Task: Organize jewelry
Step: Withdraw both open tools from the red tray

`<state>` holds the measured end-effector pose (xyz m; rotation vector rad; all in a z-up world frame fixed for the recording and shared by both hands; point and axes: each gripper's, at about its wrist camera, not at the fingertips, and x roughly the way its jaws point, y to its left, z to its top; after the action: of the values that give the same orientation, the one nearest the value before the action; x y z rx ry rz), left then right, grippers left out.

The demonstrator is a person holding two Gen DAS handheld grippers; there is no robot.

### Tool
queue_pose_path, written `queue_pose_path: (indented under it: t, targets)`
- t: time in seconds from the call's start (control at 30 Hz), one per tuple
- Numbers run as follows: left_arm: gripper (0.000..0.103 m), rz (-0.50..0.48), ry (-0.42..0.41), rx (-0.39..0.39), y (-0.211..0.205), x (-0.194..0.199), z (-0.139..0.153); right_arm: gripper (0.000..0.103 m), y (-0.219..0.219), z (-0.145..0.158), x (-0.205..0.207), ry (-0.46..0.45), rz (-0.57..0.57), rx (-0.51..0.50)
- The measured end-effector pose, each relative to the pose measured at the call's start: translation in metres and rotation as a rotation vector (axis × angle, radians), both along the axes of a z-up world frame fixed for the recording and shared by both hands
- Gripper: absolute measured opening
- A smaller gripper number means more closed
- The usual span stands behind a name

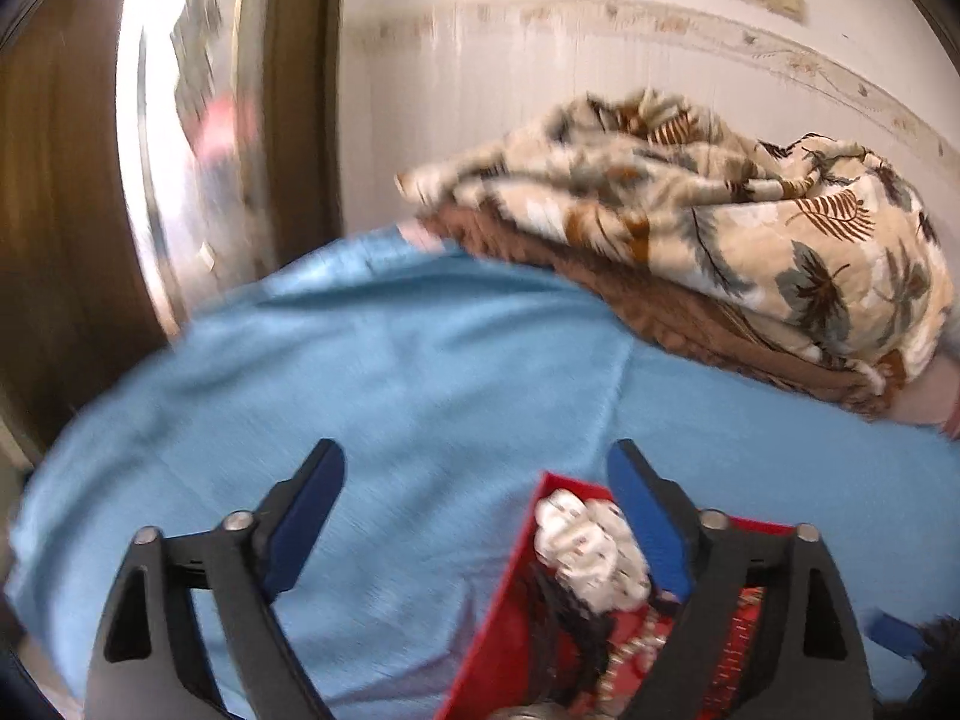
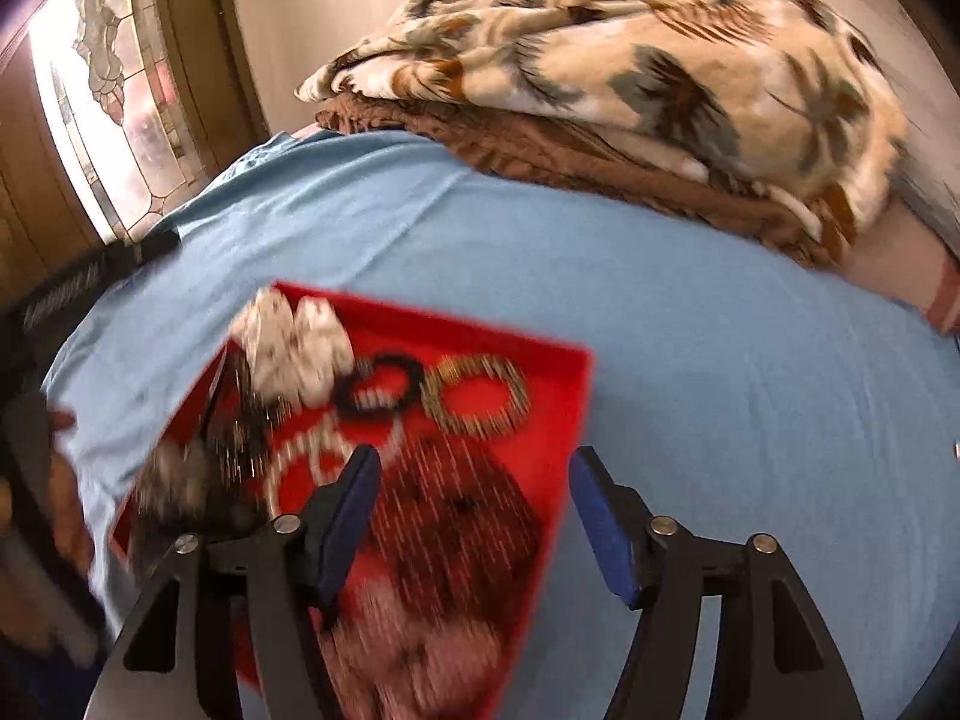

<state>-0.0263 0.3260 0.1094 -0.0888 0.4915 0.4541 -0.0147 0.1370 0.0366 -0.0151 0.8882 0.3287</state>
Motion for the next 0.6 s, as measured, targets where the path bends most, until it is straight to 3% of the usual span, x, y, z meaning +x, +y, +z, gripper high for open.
queue_pose_path:
  t: [0.13, 0.27, 0.47, 0.6]
  targets:
    - [0.103, 0.041, -0.120, 0.128, -0.019, -0.030, 0.013, 0.071, -0.033, -0.010, -0.034, 0.045, -0.067, 0.009]
    - [0.103, 0.054, -0.203, 0.157, -0.035, -0.063, 0.025, 0.071, -0.057, -0.012, -0.067, 0.071, -0.117, 0.029]
    - [0.103, -0.022, -0.128, 0.029, -0.048, -0.106, 0.016, 0.073, -0.070, -0.003, -0.112, -0.006, -0.129, -0.021]
    - [0.103, -0.047, -0.061, 0.006, -0.059, -0.131, 0.012, 0.075, -0.070, 0.001, -0.136, -0.063, -0.128, -0.051]
